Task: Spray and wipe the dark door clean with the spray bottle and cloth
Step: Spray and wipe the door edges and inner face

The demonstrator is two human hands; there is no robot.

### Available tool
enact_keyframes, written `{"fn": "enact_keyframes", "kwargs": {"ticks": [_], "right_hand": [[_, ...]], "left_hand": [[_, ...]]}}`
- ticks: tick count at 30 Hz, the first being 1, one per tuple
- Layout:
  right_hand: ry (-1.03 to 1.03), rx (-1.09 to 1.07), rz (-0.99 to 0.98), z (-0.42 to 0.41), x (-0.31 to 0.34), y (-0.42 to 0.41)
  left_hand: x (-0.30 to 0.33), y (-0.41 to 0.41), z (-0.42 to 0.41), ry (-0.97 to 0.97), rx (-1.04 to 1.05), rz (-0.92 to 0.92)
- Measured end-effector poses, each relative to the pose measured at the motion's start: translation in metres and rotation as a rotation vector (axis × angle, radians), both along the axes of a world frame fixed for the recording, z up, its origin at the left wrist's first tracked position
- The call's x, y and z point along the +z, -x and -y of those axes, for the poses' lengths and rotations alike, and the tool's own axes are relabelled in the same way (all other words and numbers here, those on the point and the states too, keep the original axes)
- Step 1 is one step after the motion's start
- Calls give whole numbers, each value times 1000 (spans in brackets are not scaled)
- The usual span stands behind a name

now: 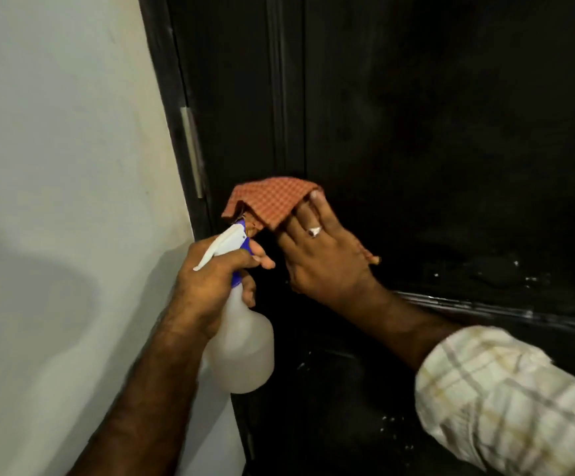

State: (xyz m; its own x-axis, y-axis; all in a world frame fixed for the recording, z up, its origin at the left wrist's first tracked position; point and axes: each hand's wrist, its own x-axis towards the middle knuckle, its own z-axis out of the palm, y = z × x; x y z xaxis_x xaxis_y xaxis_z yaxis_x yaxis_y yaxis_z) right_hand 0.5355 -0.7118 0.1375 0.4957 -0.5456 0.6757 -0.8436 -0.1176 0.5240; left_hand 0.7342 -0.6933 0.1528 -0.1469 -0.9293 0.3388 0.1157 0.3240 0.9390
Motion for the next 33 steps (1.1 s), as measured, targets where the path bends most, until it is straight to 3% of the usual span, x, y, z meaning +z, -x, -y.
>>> {"fn": "enact_keyframes", "kwargs": {"ticks": [6, 10, 13, 15, 17, 19, 25, 28, 33], "right_hand": [[-220, -12, -85, -57, -85, 78], [-127, -166, -126, -110, -87, 167], [126, -281, 217, -116, -57, 184], [353, -265, 439, -100, -33, 154], [448, -128, 465, -72, -26, 111], [286, 19, 430, -43, -30, 70], [-131, 54, 215, -22, -79, 13], [-149, 0, 217, -53, -97, 56], [24, -257, 488, -141, -151, 202]], "left_hand": [[-24, 6, -8, -6, -130, 45], [-60, 12, -15, -90, -240, 165], [-85, 22, -20, -205, -220, 231], [-94, 25, -16, -233, -194, 226], [-95, 23, -11, -223, -147, 194], [-90, 21, -8, -199, -97, 155], [-71, 22, -2, -118, 21, 65], [-71, 35, -8, -124, 60, 15], [-77, 71, -15, -96, -114, 16]]}}
